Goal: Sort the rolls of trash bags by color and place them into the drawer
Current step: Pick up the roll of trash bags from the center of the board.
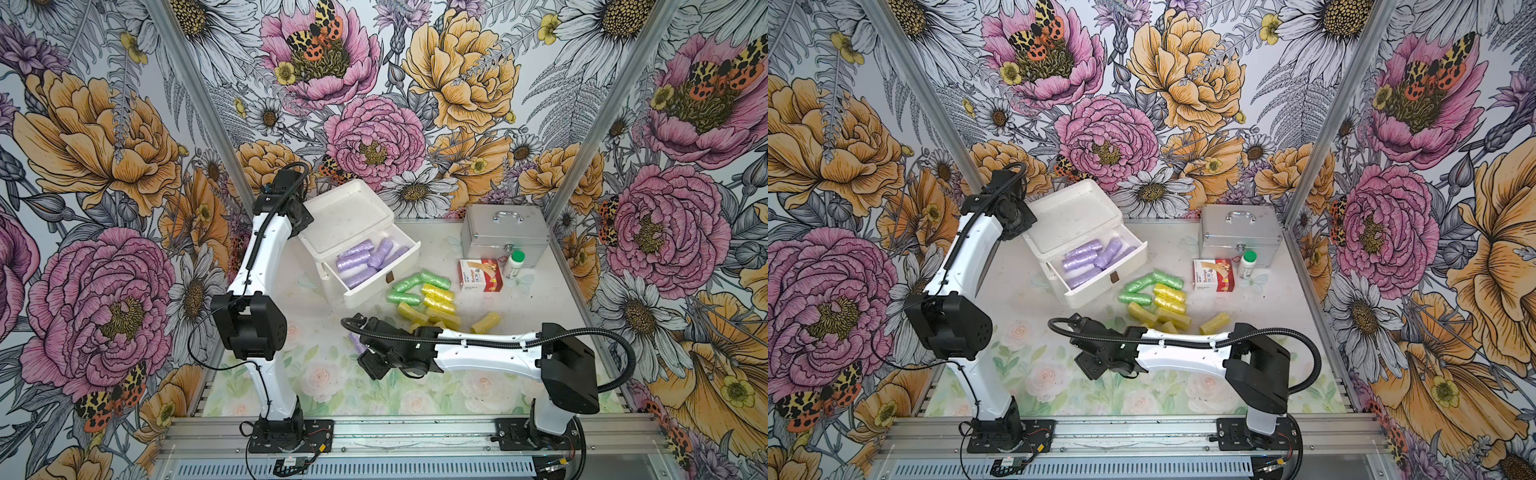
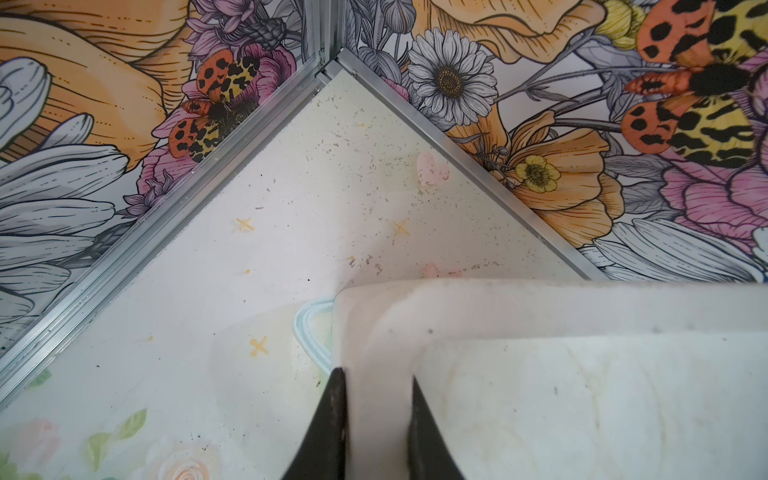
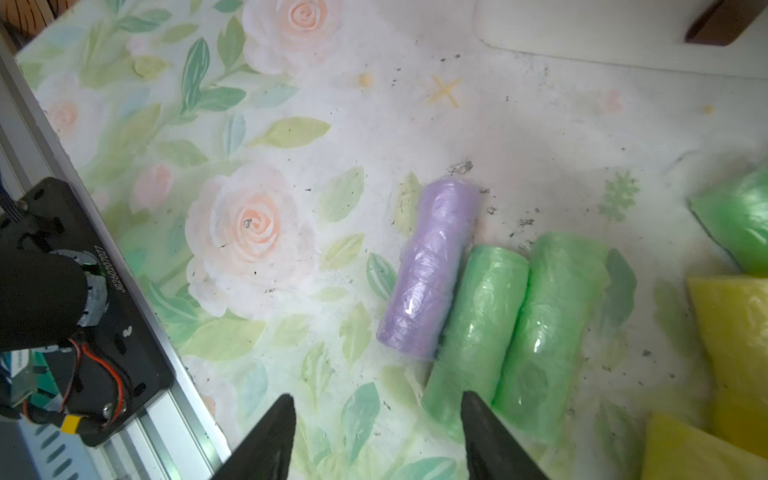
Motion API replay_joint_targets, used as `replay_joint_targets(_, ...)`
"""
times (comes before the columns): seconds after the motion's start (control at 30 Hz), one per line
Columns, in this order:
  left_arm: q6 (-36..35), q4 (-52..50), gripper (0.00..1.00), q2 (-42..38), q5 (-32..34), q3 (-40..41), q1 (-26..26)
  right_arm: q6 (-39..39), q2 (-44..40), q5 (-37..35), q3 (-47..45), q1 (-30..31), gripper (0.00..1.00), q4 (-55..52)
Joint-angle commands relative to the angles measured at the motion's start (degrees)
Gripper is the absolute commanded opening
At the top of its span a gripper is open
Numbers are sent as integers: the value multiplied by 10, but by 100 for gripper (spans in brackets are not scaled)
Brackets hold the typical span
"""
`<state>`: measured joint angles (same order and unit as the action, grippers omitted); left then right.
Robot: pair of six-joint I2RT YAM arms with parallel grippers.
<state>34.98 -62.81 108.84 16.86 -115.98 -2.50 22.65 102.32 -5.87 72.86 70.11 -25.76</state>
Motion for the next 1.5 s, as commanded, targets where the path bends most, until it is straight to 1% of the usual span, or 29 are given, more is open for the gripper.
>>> replay_joint_targets(0.0,69,-33,0,18,-139,17,-10,-30,41,-27,40,2,64,-17)
replay_joint_targets(0.37,67,-32,0,18,-140,22,-5,-70,129,-43,105,1,62,-40)
replay_joint_targets(0.57,64,-32,0,20,-143,20,-5,-81,161,-47,133,-2,62,-47)
replay_joint_targets(0.73,61,-33,0,17,-144,20,-4,-100,166,-72,142,-7,61,-53)
replay_joint_targets(0.97,63,-32,0,18,-145,21,-3,-108,144,-98,148,-12,61,-66)
replay_joint_targets(1.3,66,-31,0,21,-148,20,-6,-108,192,-78,170,-27,60,-65)
replay_joint_targets(1.37,65,-31,0,22,-148,21,-7,-109,199,-76,178,-27,57,-65)
replay_joint_targets(1.47,64,-32,0,23,-148,21,-6,-110,209,-68,190,-28,47,-65)
